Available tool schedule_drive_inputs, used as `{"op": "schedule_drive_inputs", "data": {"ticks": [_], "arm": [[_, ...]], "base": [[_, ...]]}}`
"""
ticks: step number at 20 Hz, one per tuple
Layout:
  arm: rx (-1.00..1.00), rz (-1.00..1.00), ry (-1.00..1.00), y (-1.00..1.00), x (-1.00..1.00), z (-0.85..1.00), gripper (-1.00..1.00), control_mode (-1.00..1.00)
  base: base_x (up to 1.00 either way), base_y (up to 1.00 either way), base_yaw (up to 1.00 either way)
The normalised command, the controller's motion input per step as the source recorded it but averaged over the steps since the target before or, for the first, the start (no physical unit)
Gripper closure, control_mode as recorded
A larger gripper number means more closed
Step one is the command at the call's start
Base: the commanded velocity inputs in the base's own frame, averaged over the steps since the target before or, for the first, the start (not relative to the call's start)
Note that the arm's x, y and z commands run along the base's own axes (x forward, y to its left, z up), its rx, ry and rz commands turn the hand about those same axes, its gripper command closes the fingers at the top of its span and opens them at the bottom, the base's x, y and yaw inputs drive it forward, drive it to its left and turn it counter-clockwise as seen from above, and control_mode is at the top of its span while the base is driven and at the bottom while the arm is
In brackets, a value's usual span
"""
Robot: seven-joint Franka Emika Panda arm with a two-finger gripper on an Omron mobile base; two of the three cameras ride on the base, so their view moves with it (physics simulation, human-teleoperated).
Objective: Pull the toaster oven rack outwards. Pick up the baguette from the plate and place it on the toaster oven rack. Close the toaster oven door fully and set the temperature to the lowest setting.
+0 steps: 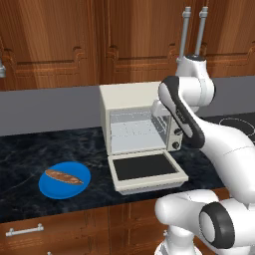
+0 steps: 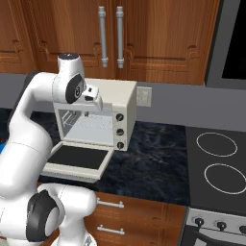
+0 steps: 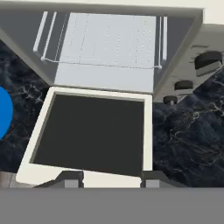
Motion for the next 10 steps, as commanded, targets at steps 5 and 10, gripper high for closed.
{"op": "schedule_drive_inputs", "data": {"ticks": [5, 10], "arm": [[0.01, -0.01, 0.0, 0.0, -0.44, 0.0, -1.0, -1.0], [0.0, -0.05, -0.06, 0.0, -0.38, 0.0, -1.0, -1.0]], "base": [[0.0, 0.0, 0.0], [0.0, 0.0, 0.0]]}}
